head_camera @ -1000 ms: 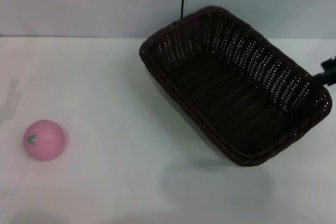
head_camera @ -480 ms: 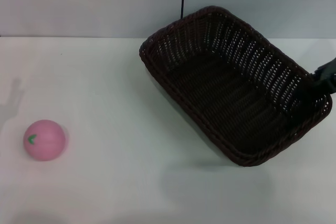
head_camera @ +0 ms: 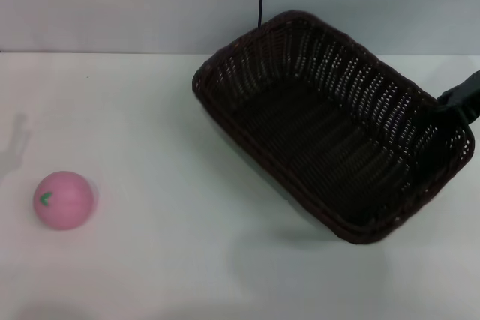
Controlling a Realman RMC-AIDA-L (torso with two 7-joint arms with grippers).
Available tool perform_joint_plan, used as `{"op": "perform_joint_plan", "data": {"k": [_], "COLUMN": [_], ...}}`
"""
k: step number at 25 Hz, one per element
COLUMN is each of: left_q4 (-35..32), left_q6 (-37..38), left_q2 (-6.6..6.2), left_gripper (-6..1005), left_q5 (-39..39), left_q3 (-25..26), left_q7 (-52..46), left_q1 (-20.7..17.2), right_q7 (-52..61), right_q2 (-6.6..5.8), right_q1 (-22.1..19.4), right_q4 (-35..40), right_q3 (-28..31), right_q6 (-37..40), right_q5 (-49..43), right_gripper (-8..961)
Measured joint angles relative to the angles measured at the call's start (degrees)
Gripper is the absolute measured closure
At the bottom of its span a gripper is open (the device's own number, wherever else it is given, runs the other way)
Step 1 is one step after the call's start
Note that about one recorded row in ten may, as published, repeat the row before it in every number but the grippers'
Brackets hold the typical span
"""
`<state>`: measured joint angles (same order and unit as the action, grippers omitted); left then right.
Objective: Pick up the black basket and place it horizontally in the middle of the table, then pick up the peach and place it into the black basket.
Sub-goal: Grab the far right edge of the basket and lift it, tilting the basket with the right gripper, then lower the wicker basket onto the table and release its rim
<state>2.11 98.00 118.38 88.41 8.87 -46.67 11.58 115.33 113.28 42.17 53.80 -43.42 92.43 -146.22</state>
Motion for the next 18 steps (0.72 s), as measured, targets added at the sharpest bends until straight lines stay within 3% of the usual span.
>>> {"op": "perform_joint_plan", "data": {"k": [5, 9, 14, 18], "left_q4": [0.03, 0.10, 0.09, 0.08], "left_q6": [0.00, -0.01, -0.01, -0.11], "left_q2": [0.00, -0.03, -0.07, -0.09], "left_gripper": [254, 256, 260, 263], "left_q5": [0.01, -0.13, -0.18, -0.18], "left_q3": [-0.04, 0.09, 0.16, 0.24], "left_q7": [0.00, -0.01, -0.13, -0.29], "left_q1": [-0.42, -0.68, -0.56, -0.38], "right_q7": [-0.56, -1.99, -3.54, -5.79], "right_q2": [-0.22, -2.09, -2.90, -4.28], "right_q1": [-2.21, -6.74, -8.65, -9.84], "right_q4": [0.14, 0.31, 0.71, 4.39], "right_q3": [3.61, 4.56, 4.58, 5.11], "right_q6": [0.25, 0.53, 1.37, 4.74], "right_q5": [4.13, 17.91, 24.26, 28.87], "right_gripper": [721, 749, 760, 761]}}
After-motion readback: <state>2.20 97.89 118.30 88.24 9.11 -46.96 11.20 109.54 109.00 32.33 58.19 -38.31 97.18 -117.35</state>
